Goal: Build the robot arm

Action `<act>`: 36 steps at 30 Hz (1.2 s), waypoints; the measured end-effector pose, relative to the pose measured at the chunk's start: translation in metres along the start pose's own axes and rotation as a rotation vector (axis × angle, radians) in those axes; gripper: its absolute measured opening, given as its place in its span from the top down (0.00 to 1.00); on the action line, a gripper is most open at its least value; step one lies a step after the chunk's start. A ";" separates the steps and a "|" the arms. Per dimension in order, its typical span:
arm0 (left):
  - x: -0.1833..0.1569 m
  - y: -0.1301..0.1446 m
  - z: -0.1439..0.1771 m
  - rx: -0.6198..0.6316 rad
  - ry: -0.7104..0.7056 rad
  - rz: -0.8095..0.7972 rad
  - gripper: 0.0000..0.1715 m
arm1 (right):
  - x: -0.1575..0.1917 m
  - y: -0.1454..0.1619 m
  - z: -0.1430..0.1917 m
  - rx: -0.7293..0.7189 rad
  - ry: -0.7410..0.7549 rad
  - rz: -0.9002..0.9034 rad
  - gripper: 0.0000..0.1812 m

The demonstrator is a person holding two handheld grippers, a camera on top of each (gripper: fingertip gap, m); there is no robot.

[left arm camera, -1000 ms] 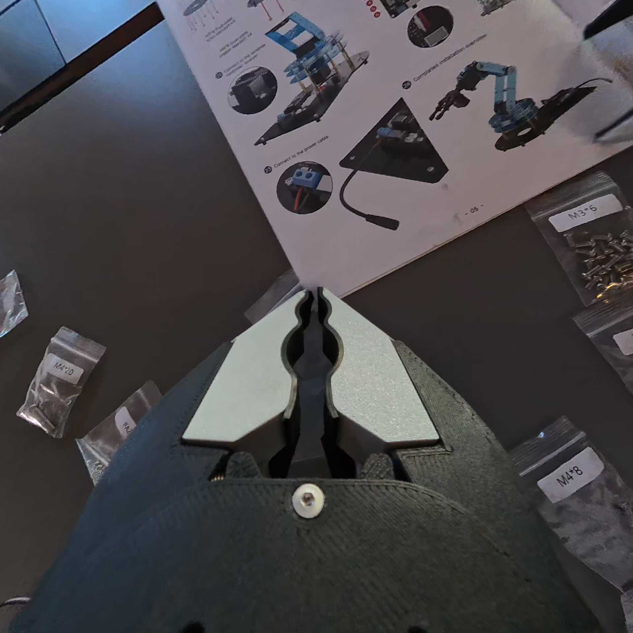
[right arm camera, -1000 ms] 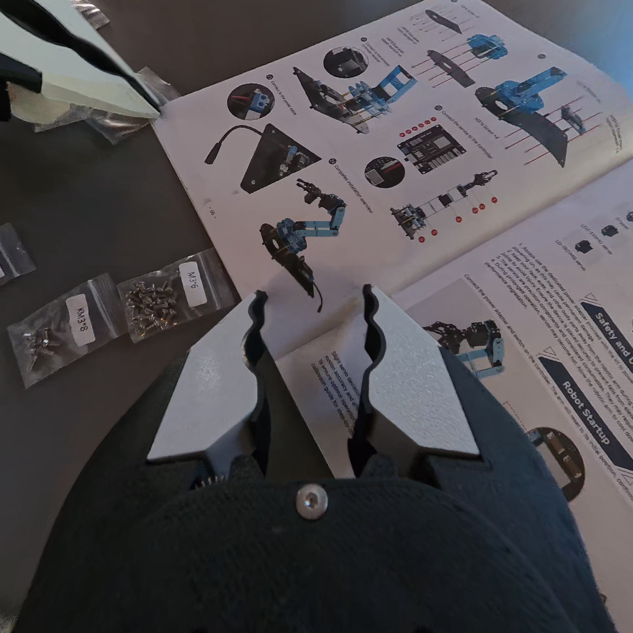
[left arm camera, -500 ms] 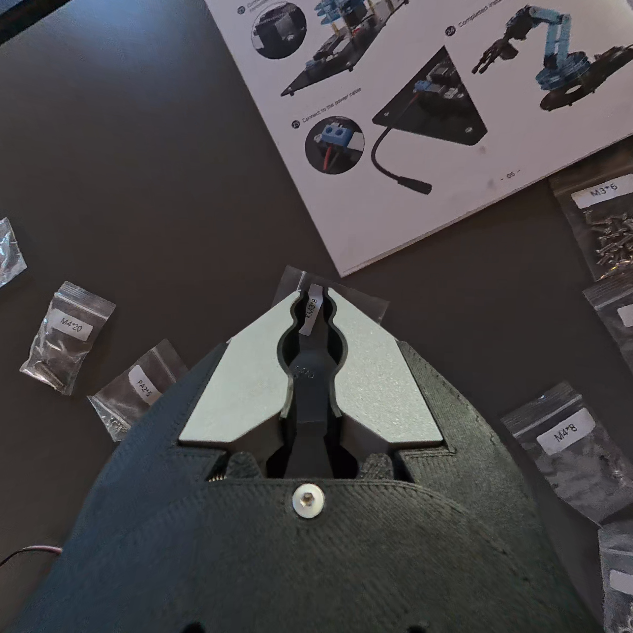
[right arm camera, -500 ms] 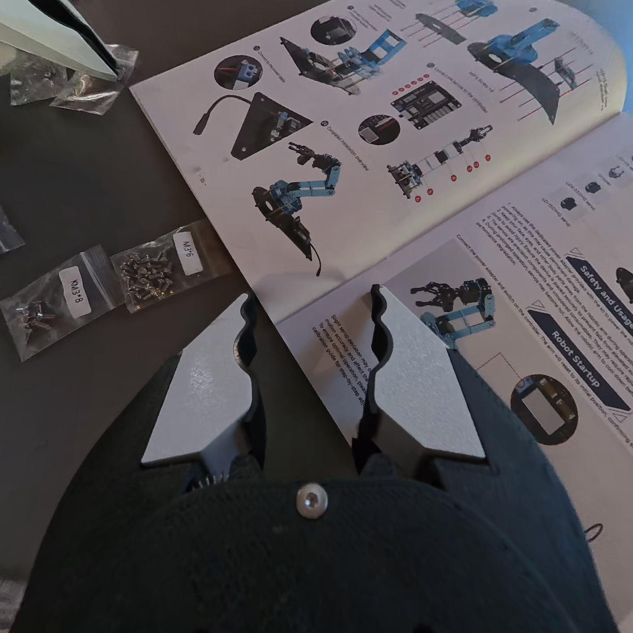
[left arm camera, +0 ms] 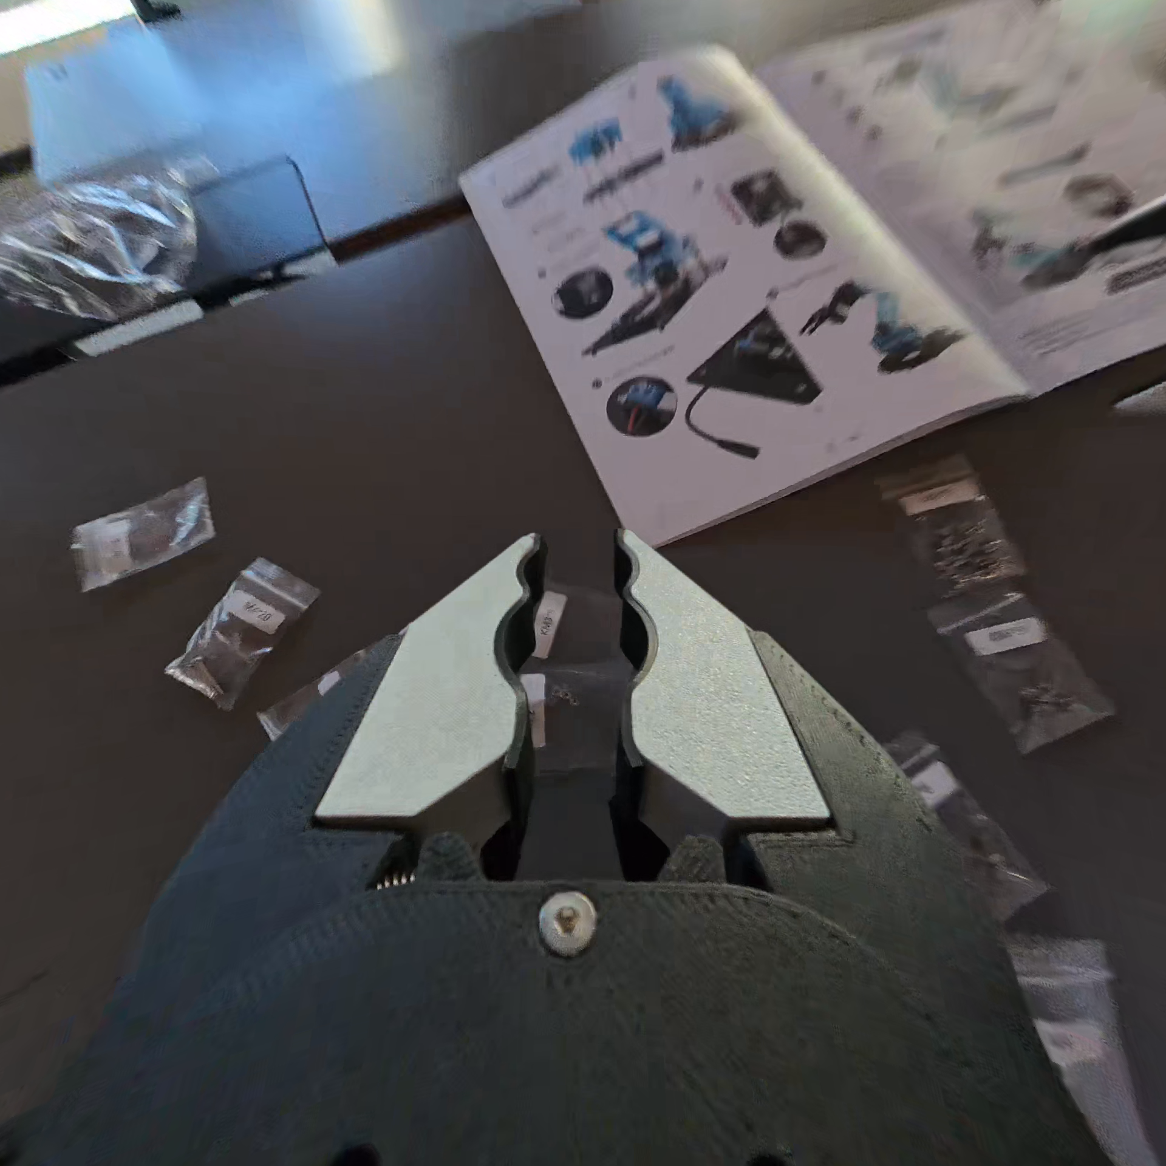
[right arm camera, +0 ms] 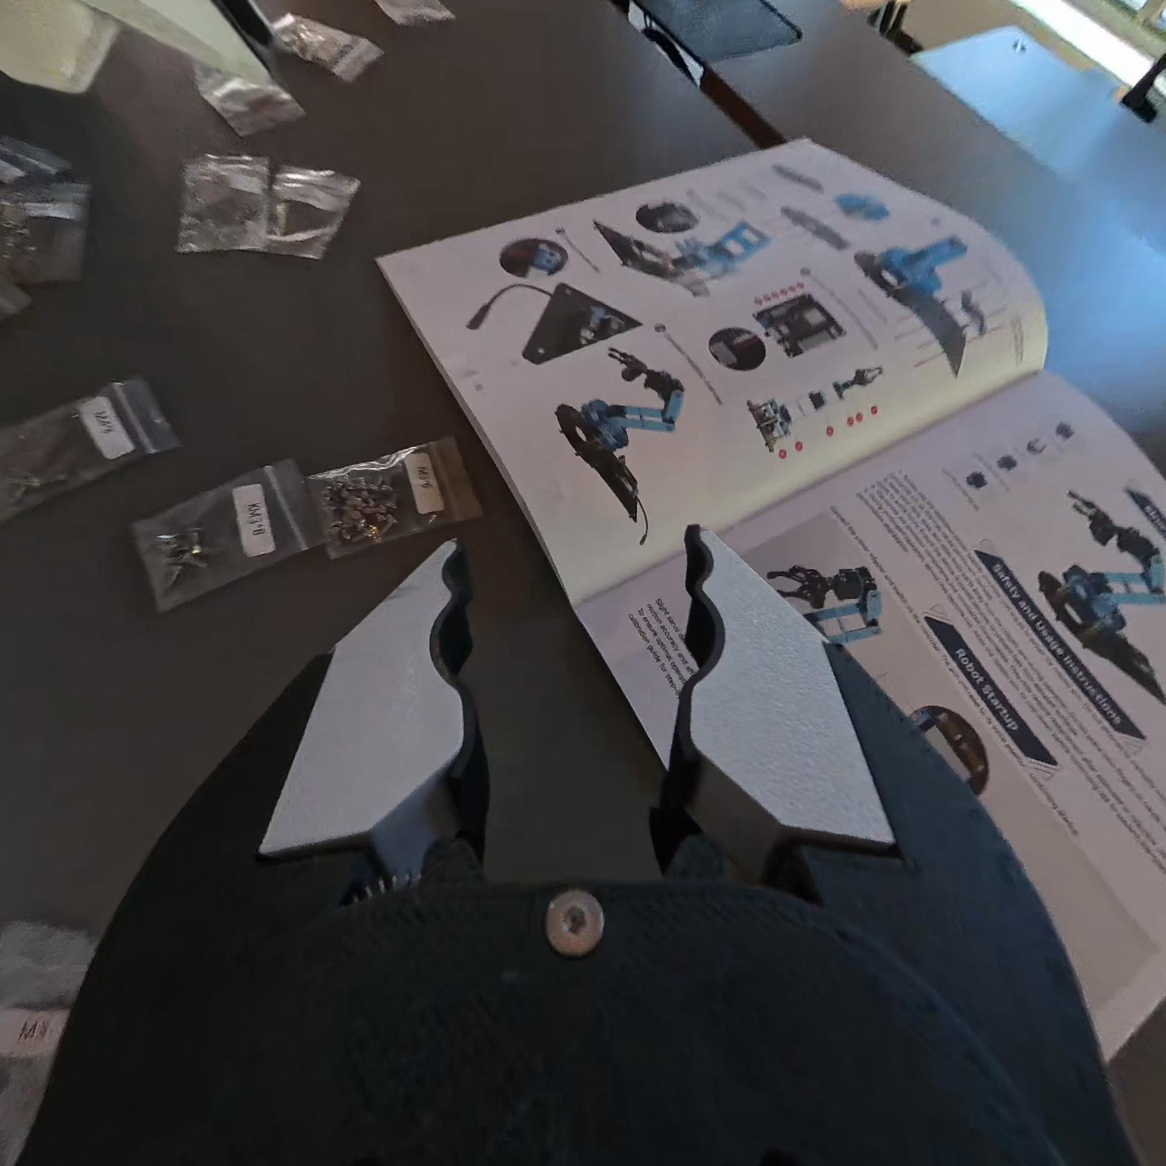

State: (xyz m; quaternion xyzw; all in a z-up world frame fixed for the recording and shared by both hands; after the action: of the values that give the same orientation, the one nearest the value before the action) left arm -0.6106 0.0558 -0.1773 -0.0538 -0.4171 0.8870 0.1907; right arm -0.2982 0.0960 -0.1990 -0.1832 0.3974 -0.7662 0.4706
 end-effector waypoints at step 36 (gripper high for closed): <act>-0.059 0.556 0.795 -0.254 -1.161 0.521 0.81 | 0.619 -0.290 -0.071 -0.731 -0.291 0.457 0.71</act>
State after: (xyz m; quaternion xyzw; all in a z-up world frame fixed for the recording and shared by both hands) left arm -0.9219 -0.8611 -0.0901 0.3129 -0.5275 0.7327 -0.2950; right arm -0.8148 -0.3393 -0.0742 -0.3507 0.6019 -0.4184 0.5828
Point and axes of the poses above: each gripper's, where its closed fingertips meet, z back along the fingers, y out of its underside, x = y × z across the jaws, the point moved 10 cm from there along z, back along the fingers, and after that the axes turned 2 degrees about x, right-handed, at the moved point
